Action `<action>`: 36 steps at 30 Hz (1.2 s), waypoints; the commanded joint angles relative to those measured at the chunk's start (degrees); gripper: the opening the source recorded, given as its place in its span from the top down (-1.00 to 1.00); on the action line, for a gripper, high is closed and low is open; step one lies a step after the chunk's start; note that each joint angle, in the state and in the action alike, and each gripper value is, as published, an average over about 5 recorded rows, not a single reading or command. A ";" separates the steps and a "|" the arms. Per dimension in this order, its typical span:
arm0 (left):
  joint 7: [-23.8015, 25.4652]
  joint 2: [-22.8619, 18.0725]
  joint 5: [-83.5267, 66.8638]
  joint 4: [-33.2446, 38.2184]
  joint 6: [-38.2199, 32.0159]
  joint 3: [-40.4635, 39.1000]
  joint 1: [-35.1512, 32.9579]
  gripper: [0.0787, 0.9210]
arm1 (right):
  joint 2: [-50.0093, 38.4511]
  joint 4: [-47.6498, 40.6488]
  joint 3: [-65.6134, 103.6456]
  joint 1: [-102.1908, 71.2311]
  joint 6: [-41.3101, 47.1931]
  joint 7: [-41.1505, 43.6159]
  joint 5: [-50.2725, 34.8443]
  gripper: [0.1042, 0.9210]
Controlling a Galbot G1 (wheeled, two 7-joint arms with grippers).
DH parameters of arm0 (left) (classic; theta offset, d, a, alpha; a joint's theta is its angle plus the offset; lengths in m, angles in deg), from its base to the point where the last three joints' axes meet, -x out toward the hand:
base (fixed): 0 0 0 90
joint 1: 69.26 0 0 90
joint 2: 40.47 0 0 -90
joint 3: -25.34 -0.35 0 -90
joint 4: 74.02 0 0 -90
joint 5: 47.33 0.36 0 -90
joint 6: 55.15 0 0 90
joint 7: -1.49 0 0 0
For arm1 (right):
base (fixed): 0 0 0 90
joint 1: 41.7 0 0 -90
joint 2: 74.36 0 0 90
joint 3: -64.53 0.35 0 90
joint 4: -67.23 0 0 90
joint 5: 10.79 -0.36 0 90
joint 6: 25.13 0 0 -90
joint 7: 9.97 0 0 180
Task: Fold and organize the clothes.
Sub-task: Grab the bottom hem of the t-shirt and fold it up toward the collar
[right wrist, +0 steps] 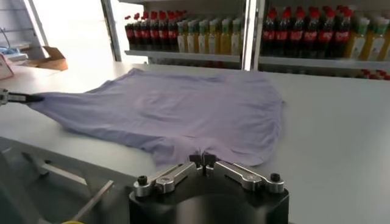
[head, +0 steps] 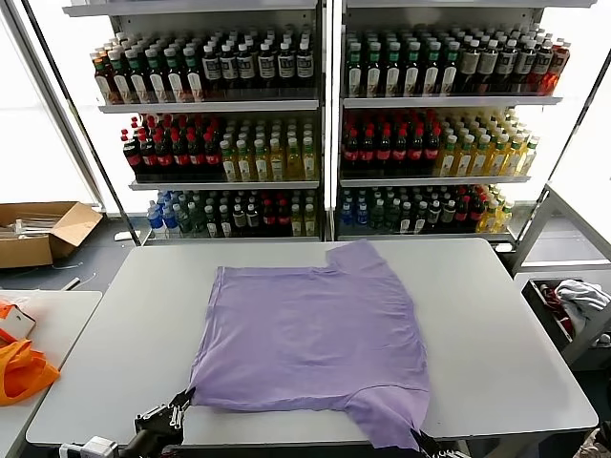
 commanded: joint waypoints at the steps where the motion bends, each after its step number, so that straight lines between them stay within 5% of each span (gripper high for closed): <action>1: 0.97 2.80 -1.21 3.04 2.92 1.23 2.64 0.98 | -0.02 0.74 0.11 6.30 -1.52 -2.89 -6.00 1.00; 16: 0.55 11.70 -11.43 -7.41 6.16 -4.93 24.89 0.98 | -6.91 -11.14 -8.70 34.03 1.87 -14.37 -14.04 1.00; 26: -0.50 11.27 -13.89 -16.79 7.68 -12.67 36.91 0.98 | -10.54 -24.31 -18.38 49.58 2.83 -18.24 -15.04 1.00; 36: -1.96 9.31 -13.80 -21.84 8.04 -16.68 41.37 0.88 | -9.73 -36.96 -28.86 61.54 5.67 -17.57 -13.32 0.90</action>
